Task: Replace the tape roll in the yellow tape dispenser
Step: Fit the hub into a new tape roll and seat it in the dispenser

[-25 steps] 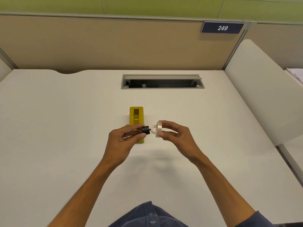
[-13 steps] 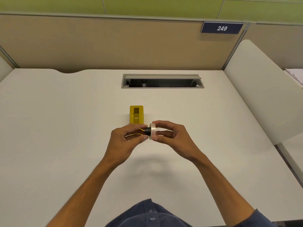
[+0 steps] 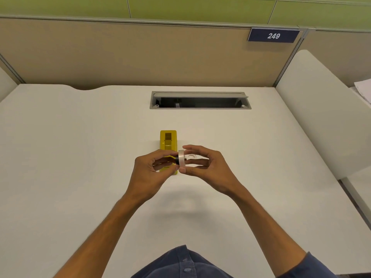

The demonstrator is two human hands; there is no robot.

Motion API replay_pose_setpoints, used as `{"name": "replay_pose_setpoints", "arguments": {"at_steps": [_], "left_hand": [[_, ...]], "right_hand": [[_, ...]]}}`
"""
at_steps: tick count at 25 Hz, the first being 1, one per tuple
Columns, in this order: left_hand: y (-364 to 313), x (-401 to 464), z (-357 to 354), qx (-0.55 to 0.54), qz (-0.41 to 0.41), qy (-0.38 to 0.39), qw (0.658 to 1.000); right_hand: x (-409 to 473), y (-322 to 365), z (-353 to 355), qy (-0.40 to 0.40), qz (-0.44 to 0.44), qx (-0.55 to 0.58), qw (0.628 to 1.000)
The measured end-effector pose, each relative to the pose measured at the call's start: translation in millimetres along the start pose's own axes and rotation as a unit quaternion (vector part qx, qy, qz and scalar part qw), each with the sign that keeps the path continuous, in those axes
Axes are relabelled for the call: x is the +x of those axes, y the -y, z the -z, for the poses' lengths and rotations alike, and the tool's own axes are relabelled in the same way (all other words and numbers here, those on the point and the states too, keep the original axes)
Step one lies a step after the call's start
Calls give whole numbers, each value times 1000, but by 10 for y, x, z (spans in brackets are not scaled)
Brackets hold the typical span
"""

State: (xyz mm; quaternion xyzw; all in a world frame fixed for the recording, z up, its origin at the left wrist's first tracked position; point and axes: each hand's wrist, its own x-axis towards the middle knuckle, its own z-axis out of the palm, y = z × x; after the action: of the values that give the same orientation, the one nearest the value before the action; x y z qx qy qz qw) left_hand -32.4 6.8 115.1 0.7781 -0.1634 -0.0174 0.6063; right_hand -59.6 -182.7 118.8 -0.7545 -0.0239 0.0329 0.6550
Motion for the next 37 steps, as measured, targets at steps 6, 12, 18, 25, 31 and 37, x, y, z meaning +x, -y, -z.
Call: {"name": "replay_pose_setpoints", "arguments": {"at_steps": [6, 12, 18, 25, 31, 37], "left_hand": [[41, 16, -35, 37, -36, -17, 999], [174, 44, -74, 132, -100, -16, 986], [388, 215, -171, 151, -36, -14, 988], [601, 610, -78, 253, -23, -8, 967], [716, 855, -9, 225, -16, -4, 974], [831, 1008, 37, 224, -17, 20, 974]], "right_hand": [[-86, -13, -235, -221, 68, -169, 958], [-23, -50, -456, -285, 64, -350, 890], [247, -162, -526, -277, 16, -390, 878], [732, -309, -584, -252, -66, -343, 903], [1007, -334, -585, -253, -79, -351, 898], [1199, -410, -612, -248, -91, -366, 892]]}}
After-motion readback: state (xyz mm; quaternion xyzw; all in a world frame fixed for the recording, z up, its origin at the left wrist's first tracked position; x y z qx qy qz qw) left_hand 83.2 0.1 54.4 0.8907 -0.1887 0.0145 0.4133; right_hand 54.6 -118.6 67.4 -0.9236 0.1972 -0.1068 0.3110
